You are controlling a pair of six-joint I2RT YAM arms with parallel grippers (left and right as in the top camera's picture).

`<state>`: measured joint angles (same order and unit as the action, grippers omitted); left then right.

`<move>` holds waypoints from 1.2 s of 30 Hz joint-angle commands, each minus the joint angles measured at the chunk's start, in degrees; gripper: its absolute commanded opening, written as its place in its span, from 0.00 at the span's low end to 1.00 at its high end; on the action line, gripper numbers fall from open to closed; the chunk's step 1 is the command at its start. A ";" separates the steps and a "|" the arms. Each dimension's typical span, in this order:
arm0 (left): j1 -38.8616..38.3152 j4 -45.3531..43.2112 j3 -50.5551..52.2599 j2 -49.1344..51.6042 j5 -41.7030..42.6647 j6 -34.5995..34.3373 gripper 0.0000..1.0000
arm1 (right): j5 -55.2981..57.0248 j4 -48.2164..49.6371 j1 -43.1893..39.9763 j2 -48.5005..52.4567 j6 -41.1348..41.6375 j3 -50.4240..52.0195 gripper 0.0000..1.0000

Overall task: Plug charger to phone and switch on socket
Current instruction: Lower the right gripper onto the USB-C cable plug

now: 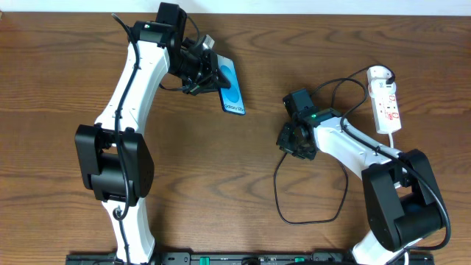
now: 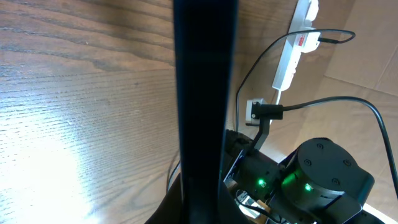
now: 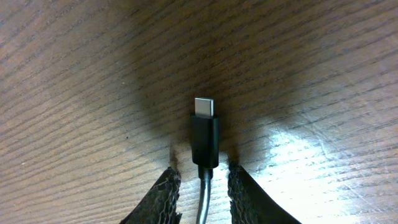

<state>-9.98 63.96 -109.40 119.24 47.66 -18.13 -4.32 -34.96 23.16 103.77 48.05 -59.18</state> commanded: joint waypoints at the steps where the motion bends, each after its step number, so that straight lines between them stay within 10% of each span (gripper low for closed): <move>1: -0.13 0.02 -0.33 -1.68 0.90 0.72 0.07 | 0.83 -0.09 0.46 2.16 0.79 0.42 0.26; 36: -0.13 0.22 -0.33 -1.68 0.90 0.72 0.07 | 4.42 0.55 0.42 2.16 0.74 0.42 0.22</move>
<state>-9.98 64.07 -109.40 119.24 47.64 -18.13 -2.48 -34.41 23.38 103.88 48.21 -59.18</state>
